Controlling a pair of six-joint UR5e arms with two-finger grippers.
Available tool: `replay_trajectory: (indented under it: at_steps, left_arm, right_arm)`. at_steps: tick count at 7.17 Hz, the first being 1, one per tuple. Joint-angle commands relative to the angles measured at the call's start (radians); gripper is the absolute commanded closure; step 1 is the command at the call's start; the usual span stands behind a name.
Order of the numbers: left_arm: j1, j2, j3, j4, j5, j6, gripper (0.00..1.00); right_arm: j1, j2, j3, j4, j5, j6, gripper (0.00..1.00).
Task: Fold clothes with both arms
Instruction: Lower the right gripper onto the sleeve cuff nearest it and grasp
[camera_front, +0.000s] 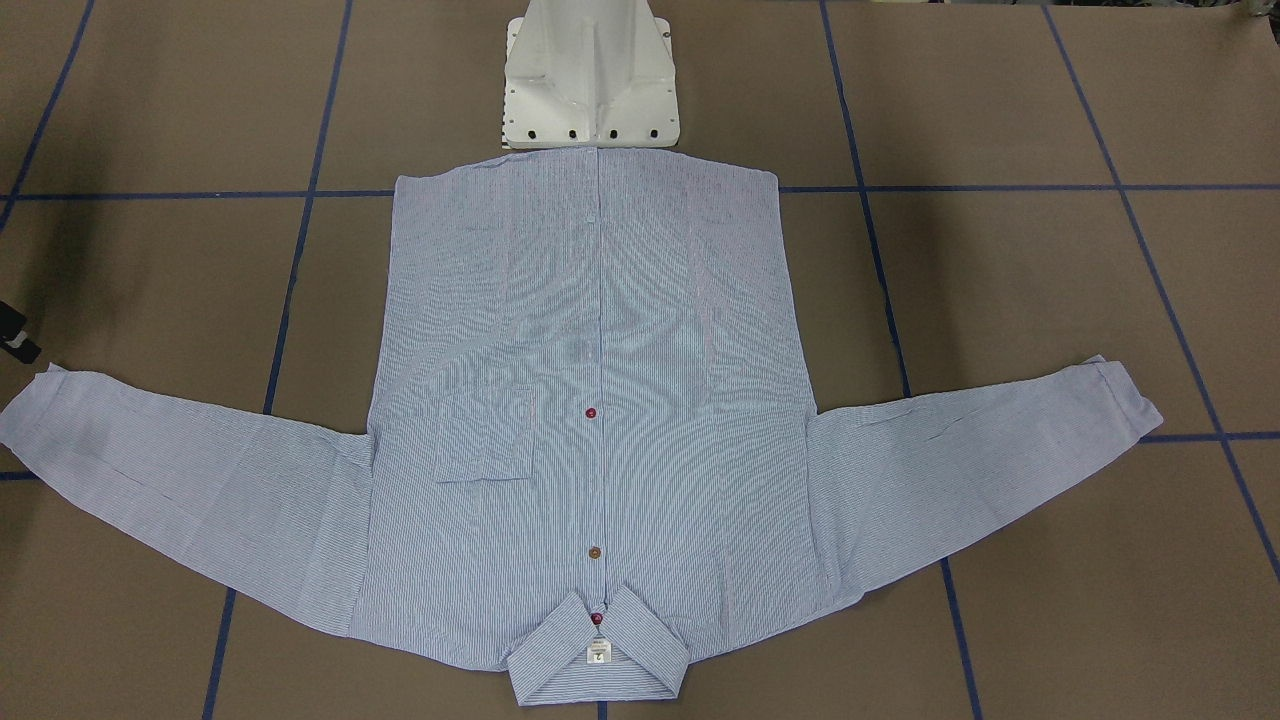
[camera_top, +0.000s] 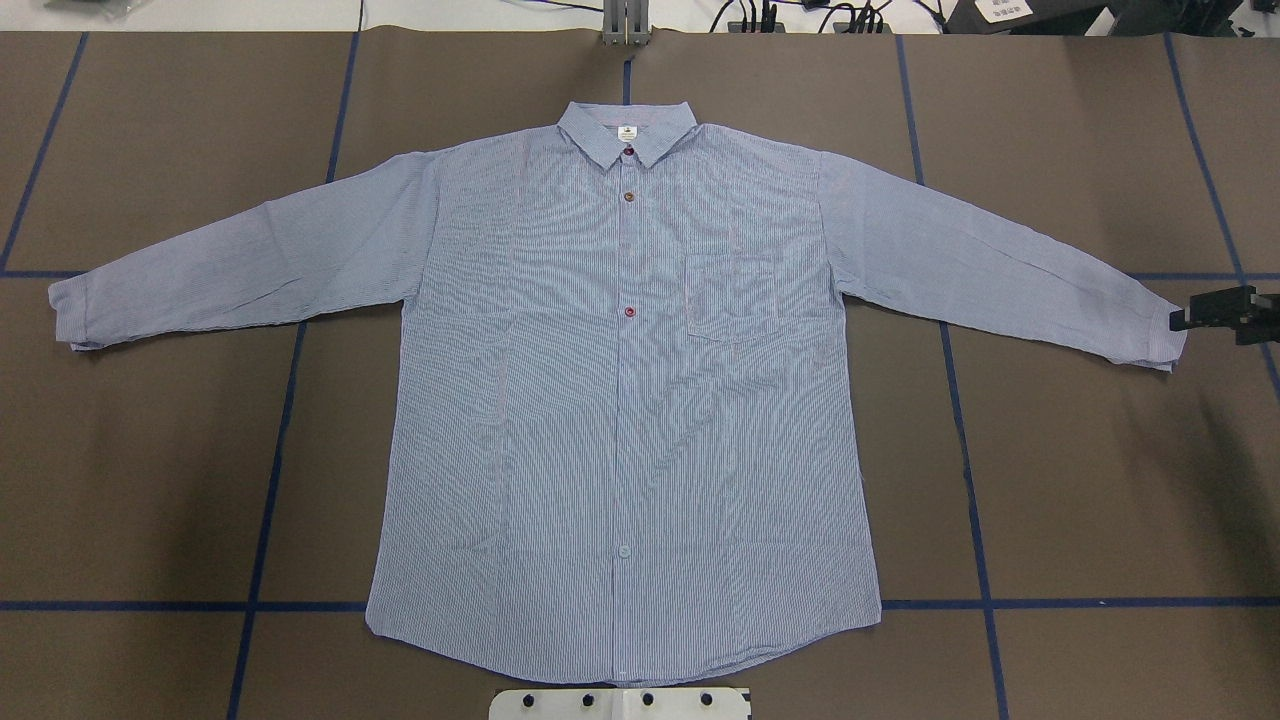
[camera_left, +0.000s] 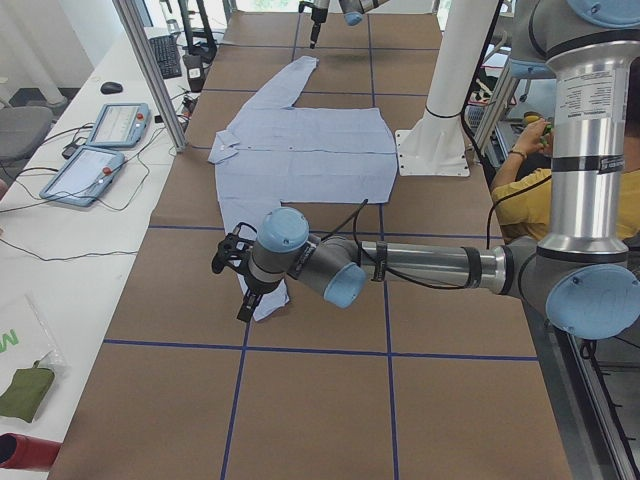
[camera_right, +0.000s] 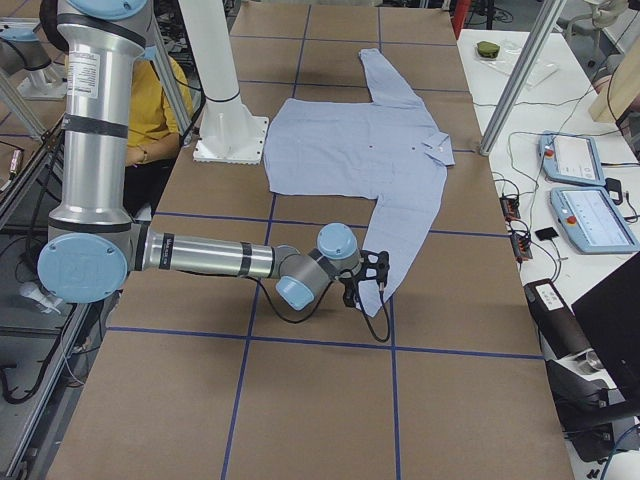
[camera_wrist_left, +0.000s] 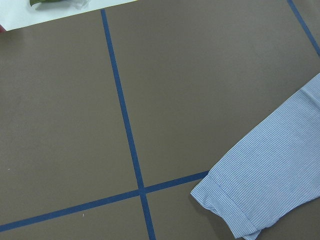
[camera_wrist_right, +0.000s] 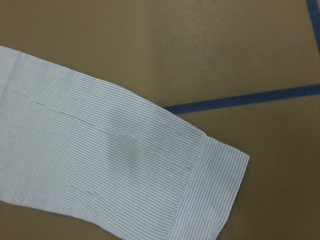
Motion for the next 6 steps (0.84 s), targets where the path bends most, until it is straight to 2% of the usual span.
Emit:
replay_trajectory:
  at_steps: [1,4,6]
  left_arm:
    - [0.000,0.000,0.004,0.000,0.002,0.002,0.00]
    - [0.000,0.000,0.004,-0.001,0.003,0.002,0.00]
    - [0.000,0.000,0.004,0.000,0.005,0.002,0.00]
  right_arm:
    - [-0.021,-0.008,-0.010,0.025,-0.006,0.253,0.07]
    - [-0.110,0.030,-0.037,0.025,-0.138,0.555,0.11]
    - [-0.138,0.033,-0.045,0.026,-0.169,0.608,0.11]
